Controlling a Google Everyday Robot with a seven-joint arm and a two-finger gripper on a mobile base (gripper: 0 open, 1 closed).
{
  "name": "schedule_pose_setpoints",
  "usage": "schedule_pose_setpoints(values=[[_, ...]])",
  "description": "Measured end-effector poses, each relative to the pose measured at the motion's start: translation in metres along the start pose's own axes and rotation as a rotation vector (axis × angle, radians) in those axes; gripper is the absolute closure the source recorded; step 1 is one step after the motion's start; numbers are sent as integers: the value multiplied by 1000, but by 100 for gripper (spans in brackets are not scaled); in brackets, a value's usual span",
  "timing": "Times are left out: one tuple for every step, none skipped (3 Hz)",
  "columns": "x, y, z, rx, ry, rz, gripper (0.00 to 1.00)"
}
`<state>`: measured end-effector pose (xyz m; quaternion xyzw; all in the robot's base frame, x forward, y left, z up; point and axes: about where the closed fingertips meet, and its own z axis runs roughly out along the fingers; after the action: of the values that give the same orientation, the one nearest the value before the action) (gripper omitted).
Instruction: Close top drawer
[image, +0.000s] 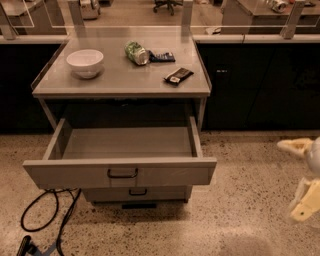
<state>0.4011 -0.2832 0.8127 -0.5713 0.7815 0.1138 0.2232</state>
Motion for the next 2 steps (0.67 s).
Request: schedule_pose_setpoints(values=[[56, 26, 103, -201, -56, 24, 0], [77, 41, 195, -382, -85, -8, 0]])
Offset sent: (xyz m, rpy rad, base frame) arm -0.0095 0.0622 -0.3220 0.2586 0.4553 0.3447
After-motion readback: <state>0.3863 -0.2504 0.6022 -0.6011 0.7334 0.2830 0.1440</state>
